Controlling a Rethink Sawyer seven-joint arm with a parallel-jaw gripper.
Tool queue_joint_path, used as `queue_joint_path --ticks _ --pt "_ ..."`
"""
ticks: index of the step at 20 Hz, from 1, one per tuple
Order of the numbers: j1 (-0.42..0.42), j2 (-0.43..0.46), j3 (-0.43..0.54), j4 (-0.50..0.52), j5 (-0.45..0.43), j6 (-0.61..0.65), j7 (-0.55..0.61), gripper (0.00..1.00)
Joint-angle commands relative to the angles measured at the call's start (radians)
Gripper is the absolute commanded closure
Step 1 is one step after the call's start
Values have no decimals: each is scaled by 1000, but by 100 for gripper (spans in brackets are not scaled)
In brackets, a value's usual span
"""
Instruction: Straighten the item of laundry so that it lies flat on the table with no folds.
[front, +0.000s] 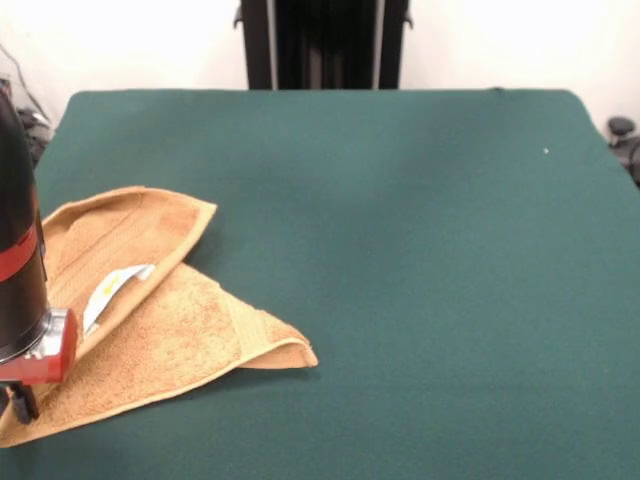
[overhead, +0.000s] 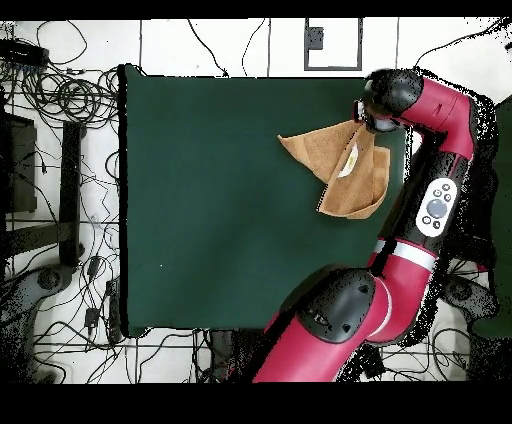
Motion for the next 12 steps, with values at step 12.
queue_joint_path --ticks 12 --pt "144 -212 -229 480 279 -85 451 100"
